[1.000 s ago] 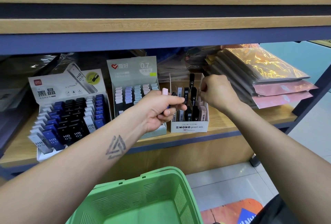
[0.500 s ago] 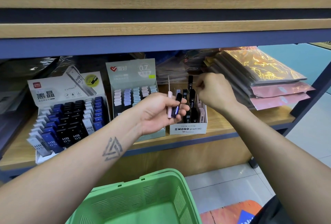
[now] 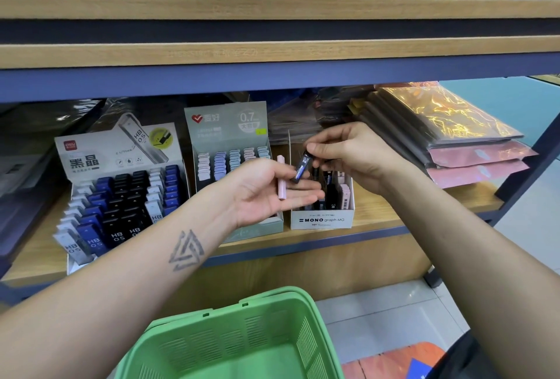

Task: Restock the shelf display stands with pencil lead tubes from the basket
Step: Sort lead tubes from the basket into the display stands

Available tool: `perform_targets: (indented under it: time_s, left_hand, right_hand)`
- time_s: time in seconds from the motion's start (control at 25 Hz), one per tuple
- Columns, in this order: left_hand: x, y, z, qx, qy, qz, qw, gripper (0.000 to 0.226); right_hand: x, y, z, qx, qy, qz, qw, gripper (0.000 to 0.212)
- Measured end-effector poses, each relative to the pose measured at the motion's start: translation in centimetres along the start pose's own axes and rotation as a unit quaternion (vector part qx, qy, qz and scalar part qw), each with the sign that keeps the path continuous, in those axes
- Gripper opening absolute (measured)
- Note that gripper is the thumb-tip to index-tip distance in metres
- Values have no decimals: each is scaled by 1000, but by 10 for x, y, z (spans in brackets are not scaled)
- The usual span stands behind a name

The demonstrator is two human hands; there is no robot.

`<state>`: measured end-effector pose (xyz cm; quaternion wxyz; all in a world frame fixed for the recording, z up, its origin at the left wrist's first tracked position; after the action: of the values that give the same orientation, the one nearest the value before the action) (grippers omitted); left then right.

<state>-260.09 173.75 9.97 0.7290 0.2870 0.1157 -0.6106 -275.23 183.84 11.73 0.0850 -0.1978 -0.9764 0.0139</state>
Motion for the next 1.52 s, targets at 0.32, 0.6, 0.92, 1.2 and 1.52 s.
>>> perform_targets:
  time_s: [0.32, 0.6, 0.92, 1.2, 1.52]
  left_hand:
    - [1, 5, 14, -52, -132, 78, 987, 25]
    - [-2, 3, 26, -127, -229, 134, 956, 28]
    - [2, -21, 36, -121, -258, 199, 938, 18]
    - [1, -26, 40, -70, -130, 111, 983, 19]
    - [-2, -18, 40, -64, -128, 105, 984, 21]
  right_hand:
    - [-8, -7, -6, 46, -59, 11, 997, 13]
    - [8, -8, -18, 80, -51, 4, 995, 17]
    - [50, -23, -13, 90, 85, 164, 979, 19]
    - [59, -43, 0, 60, 417, 230, 877, 16]
    - [49, -40, -7, 105, 474, 213, 848, 16]
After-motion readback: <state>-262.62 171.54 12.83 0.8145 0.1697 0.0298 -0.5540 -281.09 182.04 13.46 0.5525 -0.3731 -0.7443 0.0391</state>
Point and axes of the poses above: each hand's wrist, its own y-axis away from the middle knuckle, its own x-axis out of the back of the hand, z = x × y, the point moved 2 cm from there along -y, towards the middle knuckle, and after that the axes turned 11 degrees about -z, right-handed, at the moved point
